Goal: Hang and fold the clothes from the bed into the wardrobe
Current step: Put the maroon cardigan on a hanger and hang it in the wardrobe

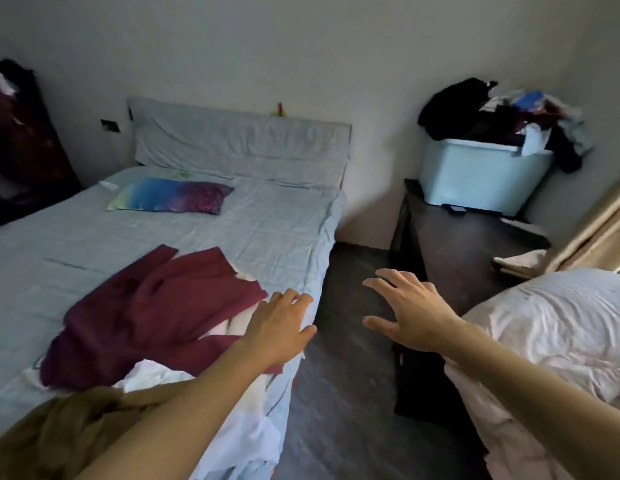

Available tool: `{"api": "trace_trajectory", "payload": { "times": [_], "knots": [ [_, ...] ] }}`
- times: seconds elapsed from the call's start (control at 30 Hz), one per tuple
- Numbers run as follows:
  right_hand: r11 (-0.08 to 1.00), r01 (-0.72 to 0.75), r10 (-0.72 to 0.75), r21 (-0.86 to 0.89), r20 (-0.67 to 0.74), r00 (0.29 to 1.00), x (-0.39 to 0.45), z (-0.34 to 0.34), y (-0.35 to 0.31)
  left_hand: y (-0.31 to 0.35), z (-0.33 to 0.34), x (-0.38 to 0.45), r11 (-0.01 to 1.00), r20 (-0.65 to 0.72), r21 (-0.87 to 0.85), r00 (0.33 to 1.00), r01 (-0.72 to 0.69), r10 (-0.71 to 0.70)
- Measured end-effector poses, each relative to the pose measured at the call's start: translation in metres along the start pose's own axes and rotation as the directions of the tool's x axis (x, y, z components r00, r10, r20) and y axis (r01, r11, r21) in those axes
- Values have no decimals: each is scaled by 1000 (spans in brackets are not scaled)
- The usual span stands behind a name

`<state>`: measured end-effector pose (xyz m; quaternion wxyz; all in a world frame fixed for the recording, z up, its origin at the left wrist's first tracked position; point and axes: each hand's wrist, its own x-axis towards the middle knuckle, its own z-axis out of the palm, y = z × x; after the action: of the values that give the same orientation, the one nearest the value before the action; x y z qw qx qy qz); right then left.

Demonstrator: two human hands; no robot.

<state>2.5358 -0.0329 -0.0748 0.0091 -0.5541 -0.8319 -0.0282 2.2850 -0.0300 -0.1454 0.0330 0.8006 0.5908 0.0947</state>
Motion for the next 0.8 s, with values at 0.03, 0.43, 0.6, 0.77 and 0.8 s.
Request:
{"api": "trace_trajectory", "payload": {
  "times": [0.03,0.43,0.6,0.77,0.8],
  "knots": [
    [1000,27,-27,-11,2,1000,16,-1,-2,-8,0,7,1000,-18,2,1000,17,-17],
    [943,310,-316,122,28,948,191,42,-58,-116,13,16,926,-15,54,928,373,-373],
    [868,471,-482,155,40,875,270,69,-72,-142,31,37,851,13,65,853,520,-522],
    [760,613,-629,215,7,777,354,82,-71,-165,28,81,705,-23,49,707,707,-707],
    [741,630,-649,232,4,761,369,81,-70,-167,25,92,669,-28,29,670,743,-742]
  ]
}}
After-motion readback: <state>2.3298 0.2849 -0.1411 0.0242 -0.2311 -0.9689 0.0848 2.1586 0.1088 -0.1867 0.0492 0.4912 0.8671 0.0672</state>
